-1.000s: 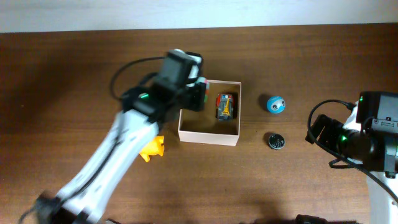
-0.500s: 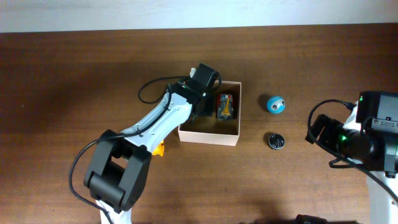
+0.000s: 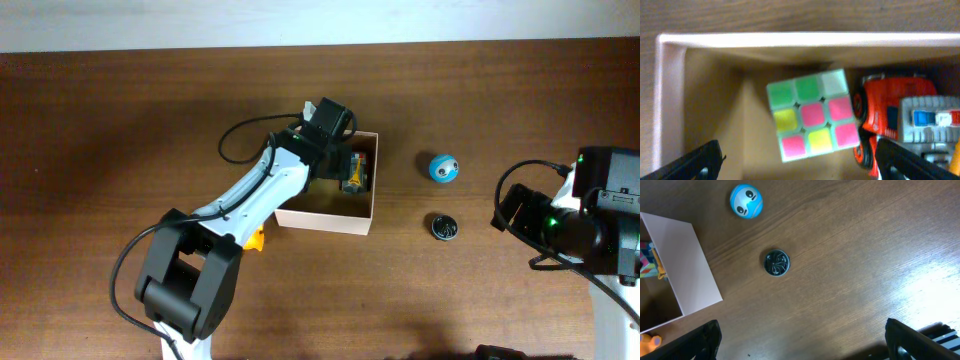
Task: Pack container
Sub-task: 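Lower the cube into the box beside the truck and release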
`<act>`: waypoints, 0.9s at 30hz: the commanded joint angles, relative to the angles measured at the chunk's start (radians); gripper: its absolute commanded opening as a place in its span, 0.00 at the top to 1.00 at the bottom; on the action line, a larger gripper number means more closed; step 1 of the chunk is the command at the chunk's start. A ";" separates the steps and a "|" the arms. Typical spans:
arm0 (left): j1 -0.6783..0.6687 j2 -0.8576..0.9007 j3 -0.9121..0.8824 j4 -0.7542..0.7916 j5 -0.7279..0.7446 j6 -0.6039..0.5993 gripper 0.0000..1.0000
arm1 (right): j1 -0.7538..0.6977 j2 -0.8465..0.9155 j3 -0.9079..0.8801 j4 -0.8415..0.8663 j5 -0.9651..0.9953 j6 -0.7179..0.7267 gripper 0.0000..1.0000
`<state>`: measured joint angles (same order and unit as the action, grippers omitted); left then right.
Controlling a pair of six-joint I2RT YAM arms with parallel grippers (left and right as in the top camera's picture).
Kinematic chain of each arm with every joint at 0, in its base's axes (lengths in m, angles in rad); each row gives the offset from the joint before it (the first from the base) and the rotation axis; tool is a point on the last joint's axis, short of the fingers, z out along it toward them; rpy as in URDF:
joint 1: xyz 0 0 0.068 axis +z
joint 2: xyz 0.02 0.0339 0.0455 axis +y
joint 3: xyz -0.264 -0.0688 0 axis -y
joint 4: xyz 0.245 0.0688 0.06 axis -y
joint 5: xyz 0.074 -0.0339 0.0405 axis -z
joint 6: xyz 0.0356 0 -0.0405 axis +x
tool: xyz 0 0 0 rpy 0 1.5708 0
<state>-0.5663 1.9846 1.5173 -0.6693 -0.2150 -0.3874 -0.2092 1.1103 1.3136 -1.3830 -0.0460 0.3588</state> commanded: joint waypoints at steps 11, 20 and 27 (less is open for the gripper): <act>0.009 -0.171 0.268 -0.349 0.032 0.005 0.01 | -0.008 -0.001 0.014 0.002 -0.002 -0.002 0.01; 0.221 -0.294 0.264 -0.831 0.037 0.006 0.01 | -0.008 -0.001 0.014 0.002 -0.002 -0.002 0.01; 0.237 -0.294 0.055 -0.848 0.122 0.006 0.01 | -0.008 -0.001 0.014 0.002 -0.002 -0.002 0.01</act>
<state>-0.3199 1.6966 1.6867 -1.5585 -0.1562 -0.3862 -0.2092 1.1099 1.3136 -1.3838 -0.0460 0.3588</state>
